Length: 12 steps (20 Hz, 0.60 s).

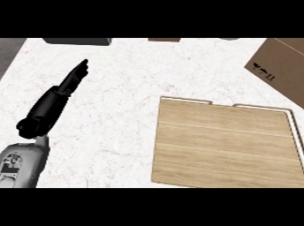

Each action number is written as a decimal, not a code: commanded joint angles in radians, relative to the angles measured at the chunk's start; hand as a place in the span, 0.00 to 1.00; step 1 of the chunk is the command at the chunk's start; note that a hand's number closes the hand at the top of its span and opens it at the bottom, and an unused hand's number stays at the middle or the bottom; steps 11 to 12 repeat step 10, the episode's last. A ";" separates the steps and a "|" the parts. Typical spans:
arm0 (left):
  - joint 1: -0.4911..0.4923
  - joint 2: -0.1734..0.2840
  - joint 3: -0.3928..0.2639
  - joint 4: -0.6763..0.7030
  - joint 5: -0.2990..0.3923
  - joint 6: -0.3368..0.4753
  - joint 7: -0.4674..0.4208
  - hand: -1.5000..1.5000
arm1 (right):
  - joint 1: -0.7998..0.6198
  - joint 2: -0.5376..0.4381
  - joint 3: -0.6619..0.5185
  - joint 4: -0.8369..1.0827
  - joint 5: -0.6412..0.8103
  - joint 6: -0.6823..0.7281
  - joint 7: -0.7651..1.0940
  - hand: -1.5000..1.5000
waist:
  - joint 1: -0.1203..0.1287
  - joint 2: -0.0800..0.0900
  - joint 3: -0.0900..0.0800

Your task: Pick the tomato from the tray and place it in the cardboard box

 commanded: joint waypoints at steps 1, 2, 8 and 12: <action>0.004 0.000 0.008 0.004 0.001 0.005 0.000 0.50 | -0.030 -0.012 -0.219 0.074 -0.211 0.017 0.036 0.00 | -0.004 0.003 0.001; 0.032 -0.002 0.001 -0.008 0.004 -0.002 -0.026 0.50 | -0.032 -0.031 -0.254 0.087 -0.246 0.033 0.046 0.00 | 0.000 -0.001 0.000; 0.000 -0.007 -0.001 0.000 -0.005 0.006 -0.014 0.50 | 0.008 -0.124 -0.353 0.112 -0.344 0.022 0.148 0.00 | 0.014 0.014 -0.001; -0.013 -0.006 -0.003 -0.017 -0.001 0.000 0.013 0.50 | 0.066 -0.117 -0.378 0.099 -0.370 -0.012 0.101 0.00 | 0.012 0.012 0.001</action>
